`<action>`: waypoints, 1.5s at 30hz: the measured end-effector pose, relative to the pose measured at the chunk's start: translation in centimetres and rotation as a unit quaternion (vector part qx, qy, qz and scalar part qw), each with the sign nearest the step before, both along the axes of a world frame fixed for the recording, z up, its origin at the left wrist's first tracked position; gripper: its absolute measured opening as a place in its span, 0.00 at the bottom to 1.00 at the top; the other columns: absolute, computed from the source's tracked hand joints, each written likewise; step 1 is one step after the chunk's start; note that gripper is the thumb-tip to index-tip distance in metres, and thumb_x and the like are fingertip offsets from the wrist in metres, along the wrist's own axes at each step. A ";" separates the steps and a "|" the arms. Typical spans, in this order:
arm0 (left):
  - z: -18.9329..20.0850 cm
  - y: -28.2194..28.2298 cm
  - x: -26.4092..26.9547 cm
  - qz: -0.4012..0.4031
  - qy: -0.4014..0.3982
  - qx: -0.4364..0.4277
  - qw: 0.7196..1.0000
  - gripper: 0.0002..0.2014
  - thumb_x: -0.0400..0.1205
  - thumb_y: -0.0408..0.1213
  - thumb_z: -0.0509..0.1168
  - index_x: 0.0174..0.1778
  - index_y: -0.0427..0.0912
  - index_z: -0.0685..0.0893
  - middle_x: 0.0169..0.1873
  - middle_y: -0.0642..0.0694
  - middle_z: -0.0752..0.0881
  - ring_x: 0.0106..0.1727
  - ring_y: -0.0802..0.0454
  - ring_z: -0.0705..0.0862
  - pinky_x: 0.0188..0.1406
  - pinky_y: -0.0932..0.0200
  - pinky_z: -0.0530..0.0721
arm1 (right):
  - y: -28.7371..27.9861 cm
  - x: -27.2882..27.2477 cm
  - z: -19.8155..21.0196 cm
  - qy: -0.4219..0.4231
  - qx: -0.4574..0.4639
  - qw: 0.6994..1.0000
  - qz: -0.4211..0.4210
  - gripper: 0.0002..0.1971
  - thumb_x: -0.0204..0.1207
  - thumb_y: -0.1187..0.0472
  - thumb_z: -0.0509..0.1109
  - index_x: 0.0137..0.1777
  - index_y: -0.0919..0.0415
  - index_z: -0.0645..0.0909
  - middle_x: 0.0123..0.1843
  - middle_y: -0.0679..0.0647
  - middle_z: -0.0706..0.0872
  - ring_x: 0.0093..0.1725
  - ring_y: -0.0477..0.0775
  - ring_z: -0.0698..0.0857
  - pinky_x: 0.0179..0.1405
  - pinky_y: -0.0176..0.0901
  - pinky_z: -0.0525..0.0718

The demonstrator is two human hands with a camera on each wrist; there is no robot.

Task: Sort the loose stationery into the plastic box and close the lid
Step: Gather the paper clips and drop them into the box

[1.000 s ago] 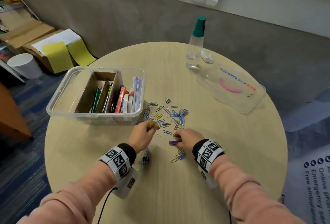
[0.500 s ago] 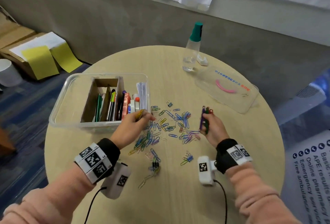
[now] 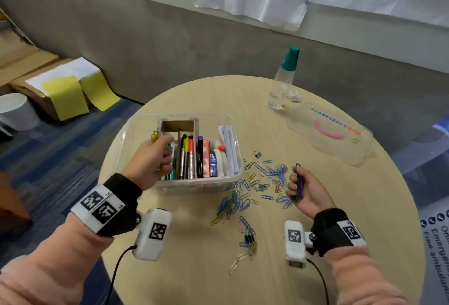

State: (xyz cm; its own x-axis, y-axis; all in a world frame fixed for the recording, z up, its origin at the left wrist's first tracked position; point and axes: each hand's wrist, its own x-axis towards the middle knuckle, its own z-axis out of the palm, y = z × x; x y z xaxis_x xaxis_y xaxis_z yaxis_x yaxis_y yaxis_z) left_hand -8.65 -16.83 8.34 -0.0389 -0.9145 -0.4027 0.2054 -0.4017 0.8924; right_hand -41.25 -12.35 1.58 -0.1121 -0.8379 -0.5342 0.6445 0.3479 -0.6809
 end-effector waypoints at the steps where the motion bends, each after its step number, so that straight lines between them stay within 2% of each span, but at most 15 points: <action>1: 0.0 -0.4 0.9 0.007 0.006 0.024 1.000 0.10 0.85 0.41 0.57 0.38 0.45 0.73 0.20 0.53 0.67 0.16 0.61 0.66 0.11 0.70 0.67 | -0.2 0.6 0.1 0.005 0.015 1.000 0.010 0.11 0.84 0.59 0.55 0.40 0.57 0.73 0.19 0.47 0.72 0.14 0.43 0.68 0.13 0.29 0.66; 9: 0.4 -2.5 6.1 0.021 -0.063 0.124 0.990 0.08 0.85 0.37 0.56 0.42 0.41 0.74 0.33 0.46 0.74 0.32 0.52 0.74 0.38 0.57 0.79 | -2.4 5.1 3.7 -0.014 0.012 0.997 0.069 0.10 0.83 0.57 0.56 0.45 0.59 0.76 0.19 0.48 0.69 0.15 0.44 0.66 0.12 0.32 0.66; 12: 0.0 -2.8 6.2 -0.004 -0.087 0.153 0.984 0.13 0.86 0.35 0.54 0.66 0.40 0.71 0.49 0.42 0.77 0.45 0.50 0.78 0.54 0.52 0.76 | -3.4 7.2 6.0 -0.005 -0.019 0.994 0.106 0.08 0.82 0.57 0.57 0.49 0.58 0.77 0.25 0.48 0.71 0.20 0.45 0.69 0.21 0.35 0.70; 14: -0.5 -2.9 5.9 -0.029 -0.102 0.174 0.979 0.18 0.86 0.33 0.52 0.74 0.40 0.64 0.51 0.41 0.77 0.48 0.48 0.77 0.53 0.52 0.74 | -4.1 9.1 7.5 -0.006 -0.029 0.991 0.128 0.08 0.82 0.58 0.57 0.50 0.58 0.76 0.27 0.49 0.72 0.22 0.46 0.70 0.27 0.37 0.69; 18: -1.1 -3.1 5.4 -0.060 -0.161 0.229 0.958 0.09 0.85 0.29 0.50 0.61 0.37 0.68 0.41 0.41 0.76 0.39 0.49 0.76 0.38 0.57 0.76 | -5.2 13.1 9.8 -0.007 -0.032 0.983 0.178 0.06 0.81 0.61 0.57 0.51 0.60 0.75 0.28 0.50 0.73 0.24 0.47 0.72 0.31 0.39 0.72; 21: -1.5 -3.2 4.9 -0.074 -0.177 0.265 0.945 0.22 0.86 0.31 0.52 0.76 0.31 0.62 0.72 0.35 0.71 0.72 0.41 0.72 0.69 0.50 0.73 | -5.9 16.1 10.8 0.007 -0.029 0.974 0.226 0.05 0.81 0.62 0.58 0.51 0.61 0.74 0.32 0.52 0.72 0.31 0.48 0.72 0.36 0.41 0.74; 24: -1.3 -2.8 4.6 -0.071 -0.158 0.277 0.945 0.27 0.87 0.34 0.51 0.80 0.31 0.49 0.81 0.37 0.53 0.81 0.40 0.57 0.76 0.47 0.61 | -6.3 19.0 11.1 0.022 -0.016 0.960 0.280 0.02 0.81 0.64 0.58 0.49 0.62 0.71 0.32 0.52 0.71 0.33 0.49 0.71 0.38 0.42 0.74; 26: -0.9 -2.7 5.0 -0.079 -0.136 0.274 0.949 0.28 0.88 0.36 0.49 0.81 0.31 0.45 0.82 0.36 0.48 0.82 0.40 0.52 0.78 0.47 0.56 | -6.3 20.9 11.1 0.034 -0.003 0.949 0.313 0.04 0.82 0.64 0.57 0.45 0.62 0.71 0.33 0.53 0.70 0.33 0.49 0.72 0.40 0.42 0.75; 28: 0.1 -2.6 5.4 -0.088 -0.149 0.236 0.956 0.25 0.88 0.35 0.50 0.79 0.31 0.54 0.79 0.31 0.59 0.78 0.37 0.63 0.74 0.46 0.65 | -6.4 22.8 11.0 0.055 0.009 0.937 0.344 0.07 0.82 0.64 0.56 0.43 0.62 0.71 0.35 0.53 0.71 0.35 0.49 0.73 0.42 0.44 0.76; 30: 1.0 -2.6 6.0 -0.059 -0.237 0.116 0.963 0.16 0.86 0.33 0.53 0.68 0.33 0.73 0.64 0.31 0.79 0.59 0.40 0.82 0.57 0.50 0.81 | -6.6 24.5 10.9 0.082 0.023 0.926 0.367 0.07 0.83 0.63 0.56 0.45 0.63 0.72 0.39 0.55 0.72 0.38 0.51 0.75 0.46 0.46 0.77; 32: 1.1 -2.6 7.3 -0.017 -0.382 -0.021 0.924 0.14 0.84 0.31 0.54 0.62 0.36 0.80 0.62 0.36 0.82 0.59 0.43 0.82 0.58 0.51 0.80 | -6.9 26.3 10.6 0.116 0.040 0.917 0.380 0.07 0.83 0.63 0.55 0.52 0.66 0.72 0.43 0.56 0.74 0.42 0.52 0.76 0.53 0.49 0.76; 35: -0.6 -2.3 9.1 -0.008 -0.482 -0.054 0.874 0.23 0.83 0.30 0.54 0.76 0.38 0.67 0.75 0.38 0.71 0.75 0.42 0.69 0.73 0.51 0.67 | -7.2 28.6 9.8 0.152 0.053 0.905 0.394 0.15 0.84 0.64 0.55 0.68 0.66 0.68 0.42 0.57 0.73 0.40 0.52 0.77 0.55 0.49 0.73; 40: -3.7 -0.9 8.7 -0.011 -0.383 -0.045 0.923 0.22 0.88 0.36 0.47 0.80 0.39 0.60 0.78 0.39 0.65 0.79 0.44 0.64 0.78 0.52 0.60 | -7.2 31.6 7.9 0.262 0.064 0.866 0.422 0.11 0.84 0.64 0.55 0.62 0.65 0.70 0.34 0.56 0.69 0.32 0.53 0.73 0.33 0.43 0.73; 43: -4.7 -0.8 8.3 0.029 -0.375 -0.058 0.925 0.22 0.88 0.38 0.46 0.79 0.41 0.62 0.77 0.40 0.68 0.77 0.43 0.67 0.76 0.50 0.63 | -7.0 32.5 6.3 0.316 0.028 0.827 0.464 0.20 0.84 0.62 0.54 0.73 0.70 0.69 0.38 0.55 0.75 0.45 0.61 0.78 0.50 0.53 0.79; 45: -5.2 -0.7 8.2 0.047 -0.378 -0.061 0.923 0.21 0.88 0.39 0.46 0.79 0.43 0.63 0.74 0.38 0.72 0.73 0.41 0.72 0.75 0.46 0.69 | -7.1 32.3 5.8 0.312 0.018 0.829 0.464 0.22 0.85 0.59 0.53 0.74 0.71 0.68 0.59 0.62 0.82 0.64 0.65 0.79 0.68 0.56 0.76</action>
State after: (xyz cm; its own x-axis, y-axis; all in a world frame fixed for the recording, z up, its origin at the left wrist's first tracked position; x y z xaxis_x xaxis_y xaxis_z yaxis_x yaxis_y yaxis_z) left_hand -0.46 -17.58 3.10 0.2920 -0.9400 -0.1765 -0.4652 -0.3008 0.8325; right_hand -8.93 -19.49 7.33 0.3083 -0.7027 -0.6413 -0.3849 0.5243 -0.7596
